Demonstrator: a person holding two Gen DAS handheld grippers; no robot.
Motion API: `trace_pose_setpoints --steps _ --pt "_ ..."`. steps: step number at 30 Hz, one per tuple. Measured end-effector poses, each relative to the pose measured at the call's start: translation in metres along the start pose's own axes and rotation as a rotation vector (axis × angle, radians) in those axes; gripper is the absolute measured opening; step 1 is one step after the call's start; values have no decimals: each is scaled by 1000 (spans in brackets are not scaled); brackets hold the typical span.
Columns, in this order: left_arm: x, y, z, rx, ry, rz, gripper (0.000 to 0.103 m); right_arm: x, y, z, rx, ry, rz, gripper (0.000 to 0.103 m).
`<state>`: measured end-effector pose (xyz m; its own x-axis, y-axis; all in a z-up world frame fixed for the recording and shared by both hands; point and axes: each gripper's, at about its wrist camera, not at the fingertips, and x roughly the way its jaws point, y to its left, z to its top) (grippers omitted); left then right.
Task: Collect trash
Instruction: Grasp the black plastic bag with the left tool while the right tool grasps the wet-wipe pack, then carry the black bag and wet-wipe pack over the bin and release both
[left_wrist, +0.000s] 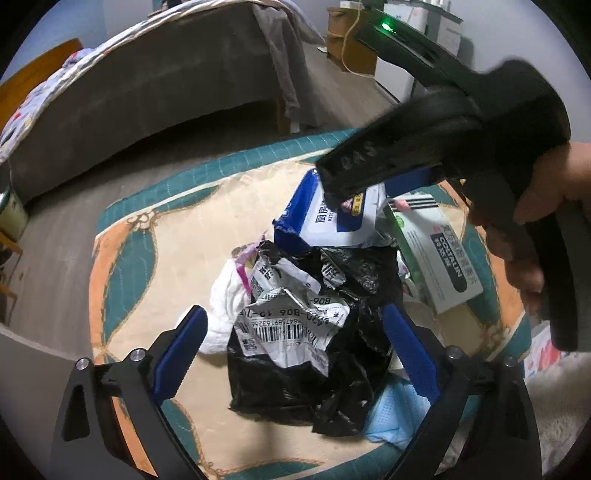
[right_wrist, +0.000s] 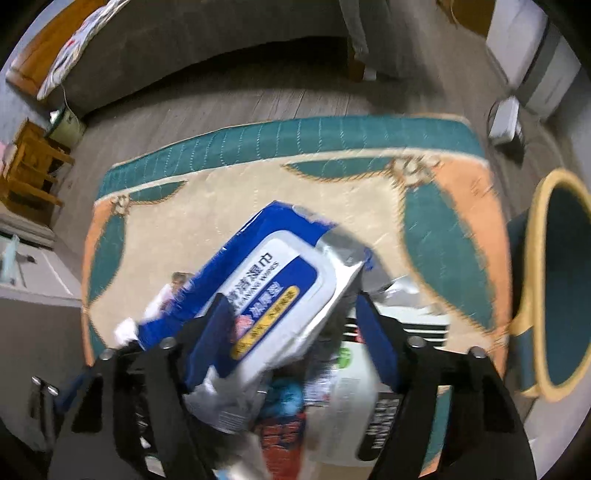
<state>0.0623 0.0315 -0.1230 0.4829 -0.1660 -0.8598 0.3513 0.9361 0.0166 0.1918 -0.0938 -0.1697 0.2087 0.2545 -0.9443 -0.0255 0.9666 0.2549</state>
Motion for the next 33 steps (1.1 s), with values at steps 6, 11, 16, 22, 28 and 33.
trace_pose_setpoints --steps 6,11,16,22,28,33 --pt "7 -6 2 15 35 -58 63 -10 3 2 25 -23 64 27" --pt "7 2 5 -40 57 -101 19 -25 4 4 31 -63 94 17" --pt "-1 3 9 -43 42 -93 10 -47 11 1 -2 -117 97 12" --pt "-28 6 18 -71 -41 -87 10 -84 13 -5 -37 -206 86 9" --pt "-59 8 30 -87 -136 -61 10 -128 10 -14 -69 -320 75 9" --pt "-79 14 39 -122 -201 -39 10 -160 -1 -21 -104 -399 41 9"
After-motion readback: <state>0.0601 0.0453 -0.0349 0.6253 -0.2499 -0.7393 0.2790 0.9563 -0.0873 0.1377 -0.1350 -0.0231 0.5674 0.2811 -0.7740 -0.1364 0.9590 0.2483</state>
